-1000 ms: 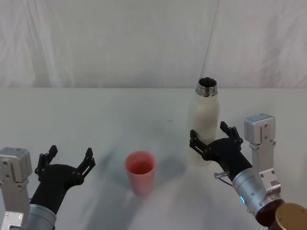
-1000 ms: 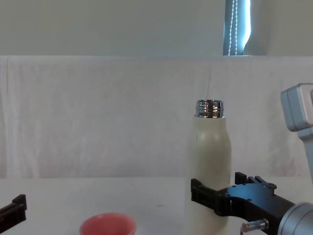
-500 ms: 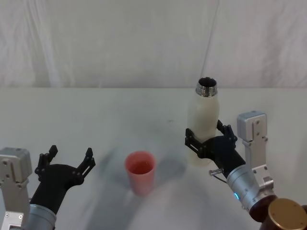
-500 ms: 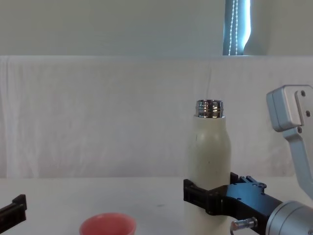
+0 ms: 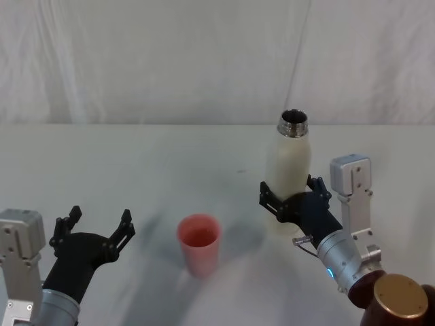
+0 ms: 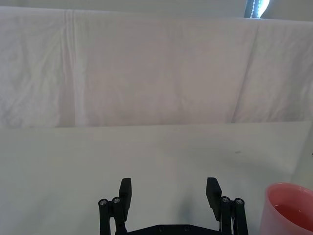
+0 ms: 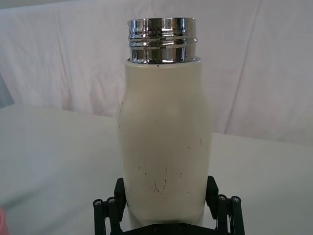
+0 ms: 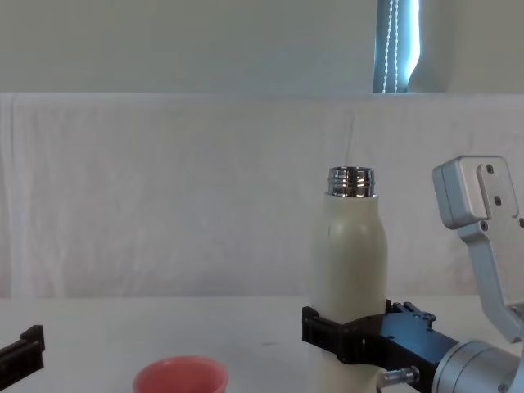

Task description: Grasp the thermos with one hand and pour water into the cup lid.

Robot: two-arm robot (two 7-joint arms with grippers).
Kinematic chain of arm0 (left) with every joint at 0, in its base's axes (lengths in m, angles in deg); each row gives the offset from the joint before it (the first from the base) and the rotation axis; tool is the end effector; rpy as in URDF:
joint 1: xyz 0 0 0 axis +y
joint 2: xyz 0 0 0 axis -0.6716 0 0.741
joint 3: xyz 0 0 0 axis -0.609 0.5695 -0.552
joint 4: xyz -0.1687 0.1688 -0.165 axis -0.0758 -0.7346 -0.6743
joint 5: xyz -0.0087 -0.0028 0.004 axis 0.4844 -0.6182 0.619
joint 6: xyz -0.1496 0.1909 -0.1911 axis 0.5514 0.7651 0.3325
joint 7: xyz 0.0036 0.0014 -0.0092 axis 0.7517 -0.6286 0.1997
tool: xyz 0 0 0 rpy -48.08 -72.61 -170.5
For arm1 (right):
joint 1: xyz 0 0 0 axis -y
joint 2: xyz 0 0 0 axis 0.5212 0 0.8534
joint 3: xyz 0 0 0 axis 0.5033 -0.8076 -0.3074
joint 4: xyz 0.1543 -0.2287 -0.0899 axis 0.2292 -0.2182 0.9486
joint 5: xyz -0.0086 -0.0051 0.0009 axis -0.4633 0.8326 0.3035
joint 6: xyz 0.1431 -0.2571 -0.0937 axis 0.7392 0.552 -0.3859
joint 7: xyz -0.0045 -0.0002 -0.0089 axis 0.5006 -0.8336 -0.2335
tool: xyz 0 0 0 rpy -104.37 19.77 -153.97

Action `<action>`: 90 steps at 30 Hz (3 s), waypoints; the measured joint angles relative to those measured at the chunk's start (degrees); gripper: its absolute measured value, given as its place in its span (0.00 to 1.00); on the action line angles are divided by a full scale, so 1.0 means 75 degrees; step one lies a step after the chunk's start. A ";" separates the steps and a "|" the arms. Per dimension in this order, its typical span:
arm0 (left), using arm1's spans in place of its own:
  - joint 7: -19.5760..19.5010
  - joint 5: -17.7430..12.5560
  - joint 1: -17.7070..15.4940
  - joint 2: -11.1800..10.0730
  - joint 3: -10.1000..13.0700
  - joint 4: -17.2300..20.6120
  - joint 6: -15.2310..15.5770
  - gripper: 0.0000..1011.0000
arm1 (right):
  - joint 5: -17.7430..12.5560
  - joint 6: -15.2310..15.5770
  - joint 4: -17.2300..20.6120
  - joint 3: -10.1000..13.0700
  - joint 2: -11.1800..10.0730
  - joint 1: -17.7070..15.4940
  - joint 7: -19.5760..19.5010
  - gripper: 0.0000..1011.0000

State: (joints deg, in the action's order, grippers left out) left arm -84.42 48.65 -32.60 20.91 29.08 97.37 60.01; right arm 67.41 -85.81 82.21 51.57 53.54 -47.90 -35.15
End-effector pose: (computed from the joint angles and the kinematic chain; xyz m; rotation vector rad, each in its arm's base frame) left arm 0.2529 0.0375 -0.2853 -0.0381 0.0140 1.4459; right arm 0.3691 0.0905 -0.2951 0.0091 0.0103 -1.1353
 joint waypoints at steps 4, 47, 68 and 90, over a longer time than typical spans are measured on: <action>0.0000 0.0000 0.0000 0.0000 0.0000 0.0000 0.0000 0.99 | -0.0002 -0.0030 -0.0062 -0.0007 0.0016 0.0027 0.0003 0.98; 0.0000 0.0000 0.0000 0.0000 0.0000 0.0000 0.0000 0.99 | 0.0150 0.0043 0.0822 -0.0091 -0.0033 -0.0377 -0.0119 0.94; 0.0000 0.0000 0.0000 -0.0001 0.0000 0.0000 0.0000 0.99 | 0.0140 0.0031 0.0804 -0.0085 -0.0028 -0.0366 -0.0119 0.94; 0.0000 0.0000 0.0000 0.0000 0.0000 0.0000 0.0000 0.99 | 0.0141 0.0031 0.0803 -0.0085 -0.0028 -0.0367 -0.0119 0.94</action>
State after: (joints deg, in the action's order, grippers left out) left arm -84.42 48.65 -32.60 20.91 29.07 97.37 60.01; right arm 68.47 -85.58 88.24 50.93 53.33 -50.65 -36.05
